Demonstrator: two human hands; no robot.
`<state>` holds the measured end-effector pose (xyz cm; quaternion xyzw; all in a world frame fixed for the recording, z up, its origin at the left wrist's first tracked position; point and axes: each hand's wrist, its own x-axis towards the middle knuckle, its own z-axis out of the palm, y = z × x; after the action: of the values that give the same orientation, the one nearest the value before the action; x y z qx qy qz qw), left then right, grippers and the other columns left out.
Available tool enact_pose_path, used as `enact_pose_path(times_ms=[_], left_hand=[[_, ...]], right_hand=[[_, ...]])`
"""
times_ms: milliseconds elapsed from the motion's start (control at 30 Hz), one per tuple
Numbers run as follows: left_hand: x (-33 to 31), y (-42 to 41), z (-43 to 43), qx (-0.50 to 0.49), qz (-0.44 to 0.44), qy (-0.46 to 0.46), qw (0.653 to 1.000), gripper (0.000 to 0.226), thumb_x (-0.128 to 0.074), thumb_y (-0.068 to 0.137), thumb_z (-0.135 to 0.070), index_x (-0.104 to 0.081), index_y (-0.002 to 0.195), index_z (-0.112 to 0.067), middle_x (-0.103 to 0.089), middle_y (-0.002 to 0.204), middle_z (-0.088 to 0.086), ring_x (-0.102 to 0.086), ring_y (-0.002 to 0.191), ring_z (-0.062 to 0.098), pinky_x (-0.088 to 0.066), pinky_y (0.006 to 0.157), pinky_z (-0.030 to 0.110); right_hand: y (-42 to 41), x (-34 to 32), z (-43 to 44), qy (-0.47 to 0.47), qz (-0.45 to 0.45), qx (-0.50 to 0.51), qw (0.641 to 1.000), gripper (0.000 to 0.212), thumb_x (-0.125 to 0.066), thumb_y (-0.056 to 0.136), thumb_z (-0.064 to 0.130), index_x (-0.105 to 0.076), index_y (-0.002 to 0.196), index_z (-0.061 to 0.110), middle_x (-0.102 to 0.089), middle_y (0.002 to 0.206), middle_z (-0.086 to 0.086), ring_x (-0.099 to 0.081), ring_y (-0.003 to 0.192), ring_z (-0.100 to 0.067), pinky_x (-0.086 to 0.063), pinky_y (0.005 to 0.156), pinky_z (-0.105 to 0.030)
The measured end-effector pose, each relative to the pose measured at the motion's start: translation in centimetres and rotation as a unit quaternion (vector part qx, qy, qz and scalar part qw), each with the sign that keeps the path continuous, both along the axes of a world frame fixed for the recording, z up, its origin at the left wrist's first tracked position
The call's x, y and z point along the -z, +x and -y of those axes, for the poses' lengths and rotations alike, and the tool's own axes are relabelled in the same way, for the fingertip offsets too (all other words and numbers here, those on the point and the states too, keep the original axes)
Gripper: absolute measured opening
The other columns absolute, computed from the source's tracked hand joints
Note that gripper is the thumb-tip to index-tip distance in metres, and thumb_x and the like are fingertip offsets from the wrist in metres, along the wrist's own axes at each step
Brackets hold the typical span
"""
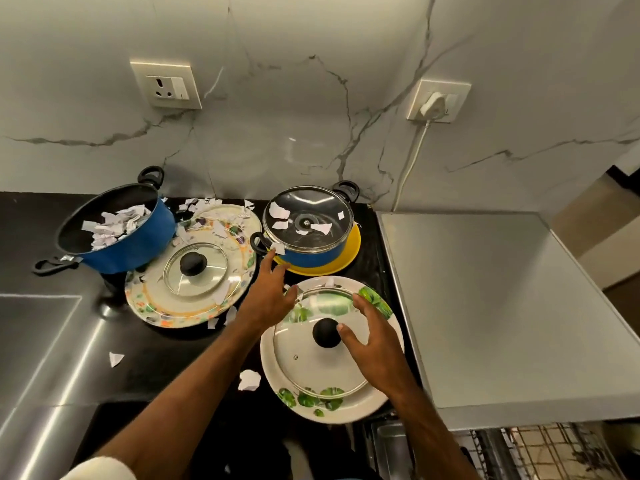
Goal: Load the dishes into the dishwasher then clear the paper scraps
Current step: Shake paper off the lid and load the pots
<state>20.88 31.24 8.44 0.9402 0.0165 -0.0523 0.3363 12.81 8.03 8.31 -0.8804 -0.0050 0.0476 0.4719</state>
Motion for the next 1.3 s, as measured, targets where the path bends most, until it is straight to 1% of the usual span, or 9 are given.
enact_pose_path(times_ms=[200,367,467,533,633,733,833,1133,1300], left_hand=[[1.4,4.2,-0.4,-0.006,-0.062,0.028,0.998,0.075,-0.066,0.096,-0.036,-0.028,0.159,-0.018,0.014,0.169,0.003,-0.039,0.146,0.029,-0.040,0.115,0.044],[1.5,4.2,0.1,-0.019,-0.016,0.021,0.999,0.051,-0.064,0.097,-0.031,-0.050,0.145,-0.021,-0.018,0.168,0.002,-0.057,0.129,0.021,-0.049,0.107,0.041],[1.0,3.2,0.6,-0.001,0.033,-0.015,0.999,0.024,-0.063,0.097,-0.026,-0.069,0.120,-0.025,-0.064,0.127,-0.005,-0.066,0.100,0.009,-0.057,0.090,0.037],[0.5,2.6,1.1,0.014,0.030,-0.025,0.999,0.019,-0.062,0.099,-0.029,-0.074,0.113,-0.026,-0.073,0.102,-0.012,-0.066,0.088,0.002,-0.058,0.083,0.033],[0.2,1.8,1.8,-0.006,-0.002,-0.064,0.998,0.021,-0.061,0.100,-0.035,-0.075,0.111,-0.025,-0.074,0.092,-0.014,-0.068,0.081,0.001,-0.059,0.080,0.031],[0.2,1.6,2.3,-0.030,-0.024,-0.094,0.995,0.024,-0.060,0.100,-0.035,-0.074,0.114,-0.021,-0.074,0.092,-0.011,-0.070,0.080,0.004,-0.061,0.078,0.029],[0.0,1.7,2.8,-0.044,-0.033,-0.116,0.992,0.025,-0.060,0.101,-0.034,-0.074,0.115,-0.019,-0.075,0.093,-0.007,-0.071,0.077,0.005,-0.061,0.075,0.026],[-0.5,2.1,3.9,-0.135,-0.043,-0.209,0.968,0.021,-0.063,0.100,-0.028,-0.073,0.113,-0.015,-0.077,0.092,-0.004,-0.074,0.077,0.008,-0.063,0.076,0.029],[-0.9,2.9,4.4,-0.244,-0.061,-0.363,0.897,0.044,-0.066,0.097,-0.039,-0.057,0.134,-0.017,-0.075,0.105,0.003,-0.076,0.089,0.016,-0.062,0.086,0.040]], right_hand=[[5.1,0.0,0.0,0.018,-0.002,-0.022,1.000,0.065,-0.070,0.098,0.036,-0.041,0.156,0.031,-0.052,0.151,0.011,-0.050,0.137,-0.009,-0.046,0.115,-0.035],[8.9,0.2,0.0,0.031,-0.010,-0.045,0.998,0.066,-0.071,0.098,0.034,-0.042,0.157,0.030,-0.052,0.152,0.009,-0.051,0.136,-0.009,-0.049,0.113,-0.036],[11.1,0.6,-0.4,0.026,-0.003,-0.051,0.998,0.062,-0.071,0.098,0.037,-0.046,0.154,0.028,-0.056,0.148,0.009,-0.055,0.132,-0.009,-0.052,0.108,-0.036],[12.7,0.7,-1.1,0.030,-0.019,-0.027,0.999,0.056,-0.071,0.096,0.043,-0.054,0.146,0.025,-0.062,0.137,0.007,-0.061,0.122,-0.011,-0.056,0.102,-0.036],[15.5,0.1,-2.2,0.040,-0.080,0.057,0.994,0.047,-0.067,0.093,0.060,-0.067,0.117,0.020,-0.072,0.103,0.007,-0.073,0.093,-0.013,-0.063,0.086,-0.038],[18.3,-0.4,-2.9,0.054,-0.162,0.091,0.981,0.055,-0.059,0.094,0.068,-0.070,0.096,0.015,-0.076,0.085,0.001,-0.074,0.065,-0.012,-0.064,0.062,-0.029],[20.0,-0.2,-3.2,0.060,-0.181,0.086,0.978,0.060,-0.054,0.098,0.065,-0.074,0.085,0.010,-0.077,0.073,-0.004,-0.068,0.054,-0.012,-0.053,0.047,-0.023],[21.9,-0.7,-3.0,0.093,-0.240,0.084,0.963,0.038,-0.054,0.102,0.032,-0.073,0.090,0.002,-0.076,0.068,-0.008,-0.062,0.050,-0.014,-0.044,0.041,-0.021],[21.8,-2.2,-2.2,0.144,-0.224,0.090,0.960,0.038,-0.048,0.106,0.028,-0.070,0.088,0.003,-0.075,0.069,-0.012,-0.065,0.052,-0.017,-0.053,0.048,-0.025]])
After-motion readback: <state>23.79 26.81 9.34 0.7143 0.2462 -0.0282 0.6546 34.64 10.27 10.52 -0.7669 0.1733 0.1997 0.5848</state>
